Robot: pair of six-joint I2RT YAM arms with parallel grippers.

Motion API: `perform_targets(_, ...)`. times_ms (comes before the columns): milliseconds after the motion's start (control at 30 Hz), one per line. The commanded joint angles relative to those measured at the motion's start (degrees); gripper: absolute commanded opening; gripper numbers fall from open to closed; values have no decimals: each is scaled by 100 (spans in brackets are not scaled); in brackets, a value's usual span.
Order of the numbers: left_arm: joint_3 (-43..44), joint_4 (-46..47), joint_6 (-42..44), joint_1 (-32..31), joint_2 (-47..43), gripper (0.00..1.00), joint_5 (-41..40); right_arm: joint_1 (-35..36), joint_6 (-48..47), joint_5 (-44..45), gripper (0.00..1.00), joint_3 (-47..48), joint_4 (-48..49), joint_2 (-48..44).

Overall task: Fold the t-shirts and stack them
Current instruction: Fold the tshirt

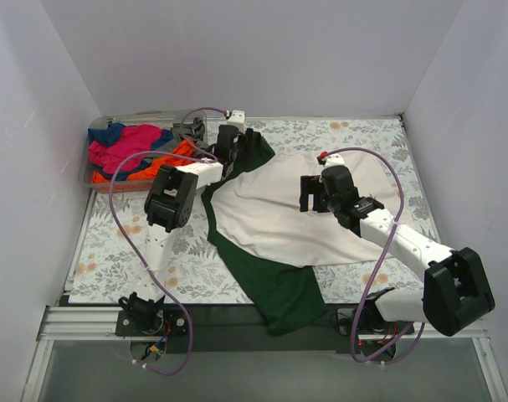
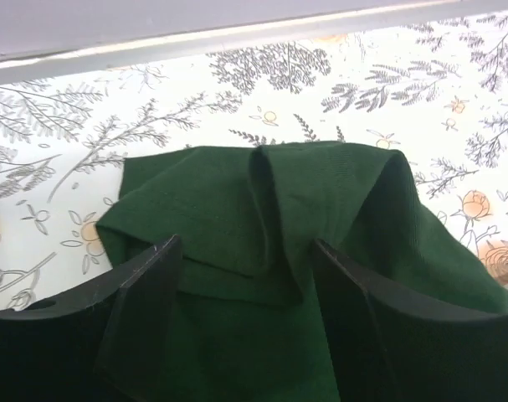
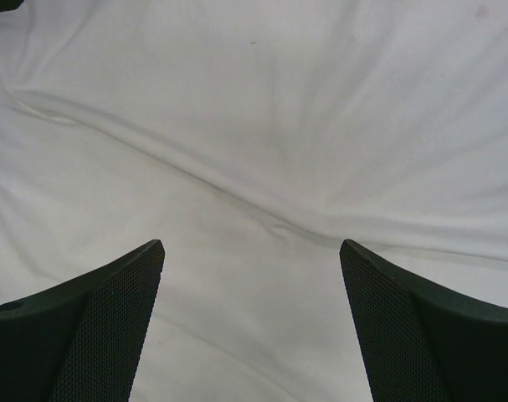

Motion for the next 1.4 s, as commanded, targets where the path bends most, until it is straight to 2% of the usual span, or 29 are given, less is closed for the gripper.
perform_targets(0,252,-68,123,-27,100,58,141,30,-18,-14,78,6,134,-110)
perform_targets(233,384,-86,88,-27,206,52,370,39,-27,-93,78,23,186,-57)
perform_targets(333,437,-86,97,-27,241,44,379,39,-27,-102,78,-12,213,-57)
perform_targets(367,454,-77,106,-27,249,39,379,39,-27,-102,78,-21,221,-57)
perform_targets(433,559,-77,132,-27,293,17,353,39,-36,-119,78,-29,239,-31)
perform_targets(500,665,-94,150,-27,372,0,274,39,-36,-145,78,-29,257,-4)
perform_targets(667,1077,-33,351,-27,548,0,63,39,-45,-172,78,-12,300,66)
perform_targets(900,1814,231,606,-18,996,0,159,48,-80,-181,78,23,336,233)
perform_targets(1100,2570,406,616,52,1435,0,116,74,-89,-172,78,32,353,347)
perform_targets(1300,2783,967,422,105,1656,0,27,92,-106,-181,78,32,371,392)
perform_targets(1367,2775,1083,440,105,1665,20,71,92,-97,-181,79,41,380,400)
